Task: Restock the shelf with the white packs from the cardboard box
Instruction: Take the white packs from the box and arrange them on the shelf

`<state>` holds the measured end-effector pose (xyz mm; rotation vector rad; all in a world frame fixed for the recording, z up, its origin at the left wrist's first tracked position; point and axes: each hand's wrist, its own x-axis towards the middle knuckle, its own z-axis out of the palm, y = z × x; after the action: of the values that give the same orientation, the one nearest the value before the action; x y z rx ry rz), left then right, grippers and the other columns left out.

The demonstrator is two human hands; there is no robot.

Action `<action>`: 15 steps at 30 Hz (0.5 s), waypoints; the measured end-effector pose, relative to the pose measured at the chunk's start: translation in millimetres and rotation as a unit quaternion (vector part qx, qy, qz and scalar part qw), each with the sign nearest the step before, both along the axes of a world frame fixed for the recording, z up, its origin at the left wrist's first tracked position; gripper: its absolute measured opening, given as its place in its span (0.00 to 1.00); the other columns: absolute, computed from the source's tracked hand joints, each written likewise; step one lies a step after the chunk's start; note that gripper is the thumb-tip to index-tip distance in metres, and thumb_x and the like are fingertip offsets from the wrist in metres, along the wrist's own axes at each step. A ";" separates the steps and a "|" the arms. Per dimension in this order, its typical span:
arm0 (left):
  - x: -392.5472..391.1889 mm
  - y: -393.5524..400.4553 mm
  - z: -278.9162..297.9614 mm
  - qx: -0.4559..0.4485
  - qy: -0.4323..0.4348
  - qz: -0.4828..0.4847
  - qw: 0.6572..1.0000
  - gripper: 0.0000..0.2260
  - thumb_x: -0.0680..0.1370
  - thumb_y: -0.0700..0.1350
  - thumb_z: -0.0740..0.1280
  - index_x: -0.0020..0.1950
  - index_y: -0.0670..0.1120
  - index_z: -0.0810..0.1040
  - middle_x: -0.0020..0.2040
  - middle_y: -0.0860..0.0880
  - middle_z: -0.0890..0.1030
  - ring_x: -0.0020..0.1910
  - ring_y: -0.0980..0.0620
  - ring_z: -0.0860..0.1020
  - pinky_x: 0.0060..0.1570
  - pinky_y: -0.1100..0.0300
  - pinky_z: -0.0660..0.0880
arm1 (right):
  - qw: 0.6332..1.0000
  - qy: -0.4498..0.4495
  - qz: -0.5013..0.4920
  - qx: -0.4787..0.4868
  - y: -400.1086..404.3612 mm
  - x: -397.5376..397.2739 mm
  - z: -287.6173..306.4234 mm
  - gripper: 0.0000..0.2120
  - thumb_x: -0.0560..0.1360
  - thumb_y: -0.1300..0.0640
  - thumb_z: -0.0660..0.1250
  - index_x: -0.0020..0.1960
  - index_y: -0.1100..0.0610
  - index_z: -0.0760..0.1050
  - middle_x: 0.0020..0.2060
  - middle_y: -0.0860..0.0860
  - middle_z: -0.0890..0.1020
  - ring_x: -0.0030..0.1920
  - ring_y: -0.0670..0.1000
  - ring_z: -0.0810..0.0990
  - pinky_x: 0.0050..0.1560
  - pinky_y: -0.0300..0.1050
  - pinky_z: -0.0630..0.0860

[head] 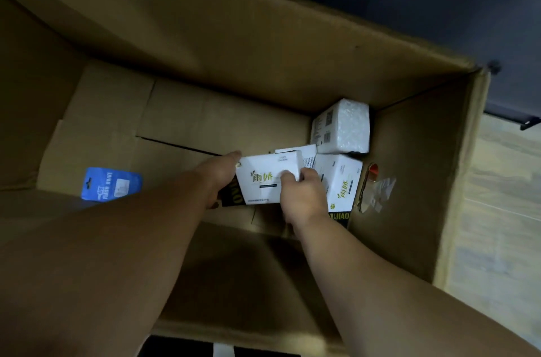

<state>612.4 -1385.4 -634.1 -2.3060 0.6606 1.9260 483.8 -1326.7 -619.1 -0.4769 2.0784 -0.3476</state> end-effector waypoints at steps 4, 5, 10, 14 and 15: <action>-3.3 -12.8 30.5 -0.031 0.017 0.008 0.999 0.17 0.81 0.58 0.58 0.44 0.47 0.76 0.42 0.46 0.79 0.38 0.48 0.76 0.36 0.58 0.71 | 0.999 -0.025 -0.029 -0.012 -3.8 -5.5 20.7 0.24 0.76 0.44 0.61 0.69 0.53 0.69 0.61 0.55 0.78 0.60 0.61 0.76 0.61 0.56 0.75; -5.3 -15.7 39.3 -0.042 0.016 0.003 0.999 0.17 0.82 0.57 0.57 0.43 0.48 0.76 0.39 0.47 0.78 0.36 0.49 0.76 0.33 0.60 0.70 | 0.999 -0.030 -0.030 -0.019 -6.0 -7.3 27.8 0.24 0.77 0.44 0.60 0.69 0.53 0.69 0.61 0.55 0.78 0.60 0.60 0.76 0.62 0.55 0.74; -14.7 -27.8 84.8 -0.115 0.015 0.014 0.993 0.16 0.81 0.59 0.60 0.42 0.49 0.76 0.42 0.47 0.80 0.36 0.49 0.78 0.36 0.60 0.72 | 0.996 -0.051 -0.045 -0.059 -17.3 -21.8 63.2 0.27 0.79 0.44 0.58 0.76 0.50 0.63 0.67 0.53 0.73 0.64 0.60 0.72 0.66 0.56 0.70; -19.7 -28.2 122.9 -0.162 0.030 0.015 0.986 0.16 0.80 0.59 0.61 0.47 0.47 0.79 0.45 0.46 0.82 0.36 0.49 0.80 0.35 0.62 0.73 | 0.991 -0.052 -0.063 -0.104 -18.6 -26.8 96.8 0.22 0.79 0.45 0.60 0.71 0.50 0.67 0.58 0.52 0.77 0.58 0.57 0.75 0.64 0.54 0.71; -20.2 -27.3 132.8 -0.174 0.036 0.017 0.984 0.16 0.80 0.59 0.61 0.50 0.47 0.79 0.47 0.46 0.83 0.38 0.48 0.81 0.38 0.60 0.74 | 0.991 -0.048 -0.063 -0.109 -19.3 -26.1 107.3 0.25 0.77 0.43 0.59 0.71 0.51 0.67 0.61 0.54 0.78 0.59 0.59 0.75 0.65 0.56 0.72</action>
<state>592.2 -1412.7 -501.3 -2.4599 1.0477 2.0591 457.7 -1345.9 -511.8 -0.4494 1.9903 -0.6653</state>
